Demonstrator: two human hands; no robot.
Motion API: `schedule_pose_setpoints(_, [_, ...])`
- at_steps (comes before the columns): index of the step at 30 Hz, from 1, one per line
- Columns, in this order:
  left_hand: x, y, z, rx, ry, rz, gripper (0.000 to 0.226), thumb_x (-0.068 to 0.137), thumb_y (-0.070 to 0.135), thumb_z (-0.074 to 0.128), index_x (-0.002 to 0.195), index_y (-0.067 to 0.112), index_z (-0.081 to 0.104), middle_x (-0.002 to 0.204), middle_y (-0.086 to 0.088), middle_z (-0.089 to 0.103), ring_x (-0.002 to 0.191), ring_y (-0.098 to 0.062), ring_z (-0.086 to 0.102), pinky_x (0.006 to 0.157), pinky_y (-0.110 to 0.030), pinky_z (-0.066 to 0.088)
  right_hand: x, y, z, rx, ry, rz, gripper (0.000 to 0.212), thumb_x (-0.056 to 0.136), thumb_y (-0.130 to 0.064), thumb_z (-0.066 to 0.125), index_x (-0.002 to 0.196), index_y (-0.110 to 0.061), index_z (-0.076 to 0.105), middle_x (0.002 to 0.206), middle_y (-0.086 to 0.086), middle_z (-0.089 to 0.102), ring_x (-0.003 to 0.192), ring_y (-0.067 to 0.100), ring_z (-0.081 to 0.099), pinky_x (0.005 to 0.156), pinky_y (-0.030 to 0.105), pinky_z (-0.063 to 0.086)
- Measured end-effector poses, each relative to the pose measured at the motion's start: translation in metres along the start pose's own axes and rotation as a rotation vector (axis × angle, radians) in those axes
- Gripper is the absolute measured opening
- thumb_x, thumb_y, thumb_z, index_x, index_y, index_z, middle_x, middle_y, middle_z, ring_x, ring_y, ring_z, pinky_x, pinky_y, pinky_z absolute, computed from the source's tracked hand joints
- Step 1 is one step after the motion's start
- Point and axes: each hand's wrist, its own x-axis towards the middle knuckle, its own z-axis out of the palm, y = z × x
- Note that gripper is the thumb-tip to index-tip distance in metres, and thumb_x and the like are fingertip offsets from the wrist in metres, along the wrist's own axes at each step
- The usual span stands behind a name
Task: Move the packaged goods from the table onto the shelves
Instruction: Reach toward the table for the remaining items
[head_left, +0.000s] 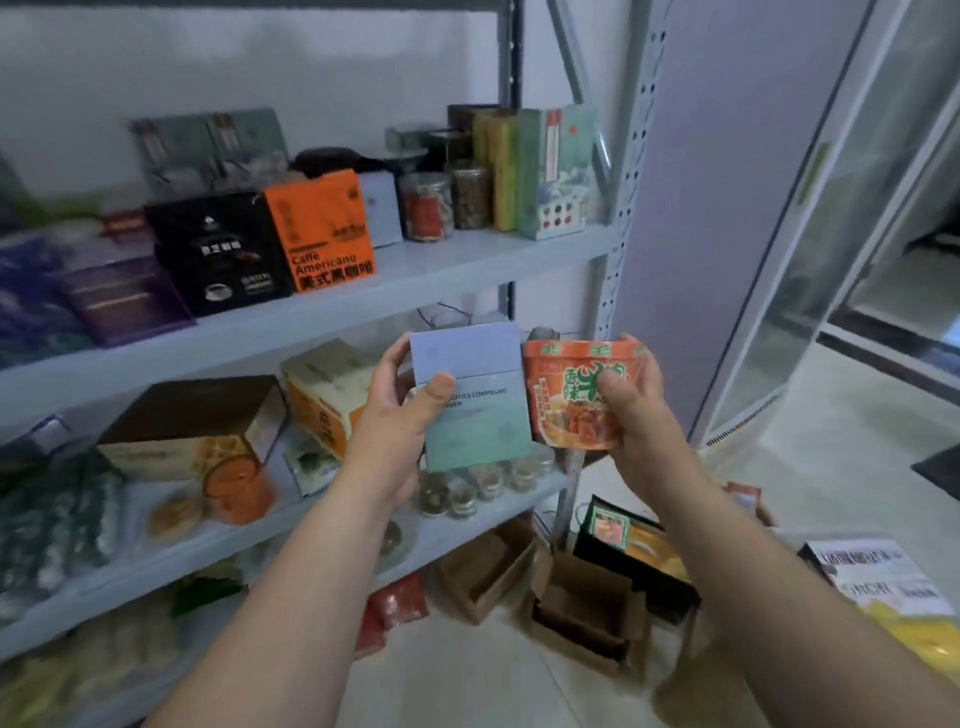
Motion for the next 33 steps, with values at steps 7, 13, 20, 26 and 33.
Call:
schedule_pose_setpoints(7, [0.047,0.014,0.021,-0.012,0.189,0.182,0.080,0.075,0.031,0.077,0.146,0.030,0.040,0.137,0.003,0.061,0.122,-0.023,0.063,0.095,-0.050,0.056,0.094,-0.026,0.011,-0.148,-0.135,-0.058,0.093,0.062,-0.052,0.078,0.143,-0.035,0.036,0.131,0.004,0.061,0.111,0.026,0.069,0.091,0.050,0.058])
schedule_pose_setpoints(13, [0.086,0.035,0.026,0.268,0.248,0.318,0.074,0.094,0.027,0.069,0.152,0.047,0.027,0.133,0.019,0.051,0.115,0.012,0.055,0.096,-0.024,0.051,0.147,-0.031,0.033,-0.095,-0.133,-0.092,0.077,0.071,-0.043,0.075,0.138,-0.039,0.037,0.127,0.000,0.061,0.106,0.022,0.071,0.079,0.039,0.059])
schedule_pose_setpoints(20, [0.142,0.074,0.023,0.639,0.135,0.480,0.065,0.093,0.015,0.070,0.133,0.054,0.037,0.140,0.005,0.048,0.123,-0.016,0.055,0.099,-0.045,0.054,0.198,-0.034,0.056,-0.174,0.014,-0.238,0.080,0.070,-0.046,0.077,0.138,-0.038,0.036,0.131,0.001,0.059,0.109,0.017,0.069,0.086,0.040,0.060])
schedule_pose_setpoints(26, [0.194,0.093,0.028,1.011,0.143,0.587,0.062,0.094,0.017,0.068,0.144,0.031,0.034,0.146,-0.007,0.040,0.125,-0.022,0.046,0.094,-0.026,0.039,0.239,-0.033,0.071,-0.389,0.179,-0.416,0.068,0.086,-0.026,0.077,0.136,-0.036,0.032,0.132,-0.002,0.053,0.114,0.011,0.061,0.085,0.025,0.057])
schedule_pose_setpoints(33, [0.229,0.066,0.018,1.570,0.266,0.671,0.070,0.087,0.006,0.070,0.147,0.005,0.033,0.151,-0.028,0.034,0.131,-0.048,0.047,0.102,-0.045,0.048,0.270,-0.015,0.066,-0.656,0.147,-0.516,0.065,0.078,-0.038,0.080,0.128,-0.039,0.038,0.141,0.000,0.043,0.129,0.017,0.047,0.109,0.043,0.045])
